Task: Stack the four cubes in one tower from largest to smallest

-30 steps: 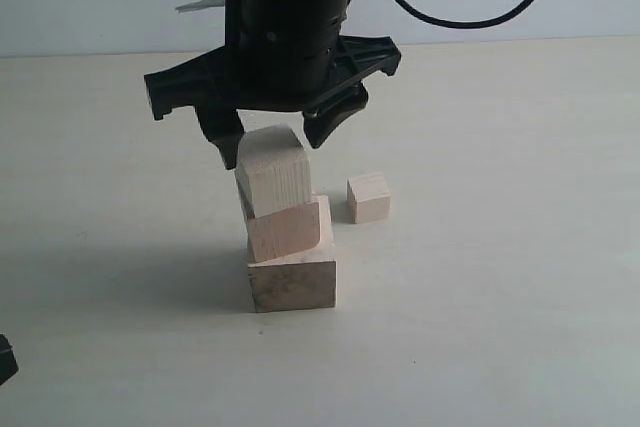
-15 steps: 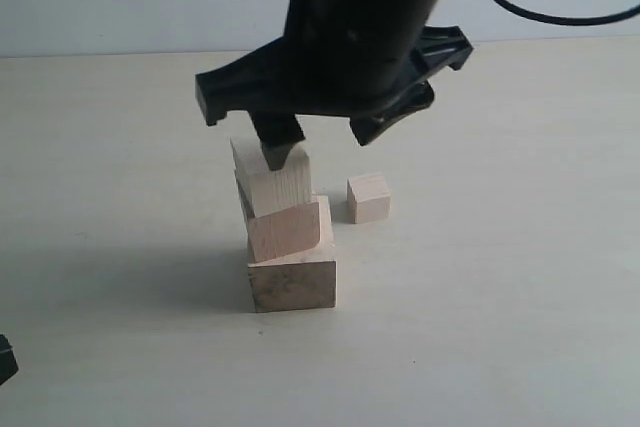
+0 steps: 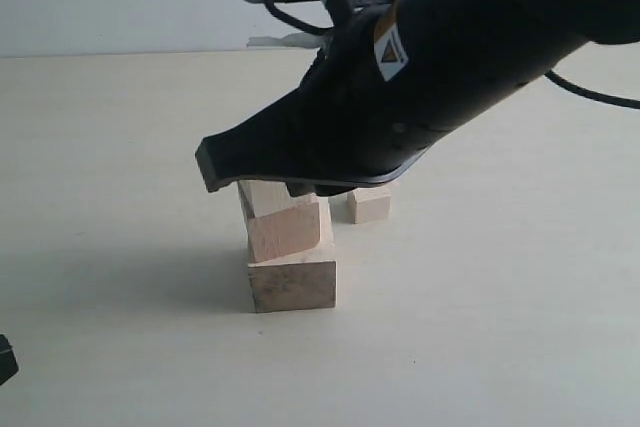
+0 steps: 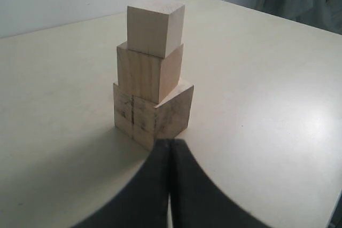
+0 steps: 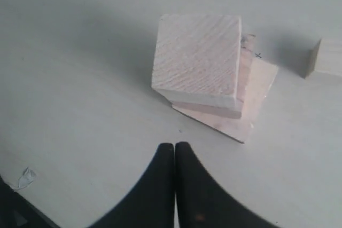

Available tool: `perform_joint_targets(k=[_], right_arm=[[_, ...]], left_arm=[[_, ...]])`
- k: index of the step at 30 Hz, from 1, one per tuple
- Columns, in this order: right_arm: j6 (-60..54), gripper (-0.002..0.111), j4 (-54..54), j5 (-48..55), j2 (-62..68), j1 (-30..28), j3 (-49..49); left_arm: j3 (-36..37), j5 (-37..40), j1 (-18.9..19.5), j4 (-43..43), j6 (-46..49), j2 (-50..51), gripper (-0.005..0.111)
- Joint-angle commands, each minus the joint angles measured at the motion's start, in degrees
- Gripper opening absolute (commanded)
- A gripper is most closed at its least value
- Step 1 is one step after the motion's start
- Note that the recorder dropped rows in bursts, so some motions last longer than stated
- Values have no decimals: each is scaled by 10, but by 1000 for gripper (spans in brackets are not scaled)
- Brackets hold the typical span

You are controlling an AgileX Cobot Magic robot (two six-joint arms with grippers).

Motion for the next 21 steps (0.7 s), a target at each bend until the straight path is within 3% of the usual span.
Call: perform_joint_targets(k=[1, 21], right_arm=[[-34, 0, 30, -28, 26, 1, 4], [-69, 0, 53, -63, 80, 0, 4]], left_arm=[[0, -2, 1, -3, -1, -4, 0], [0, -2, 1, -3, -1, -4, 0]])
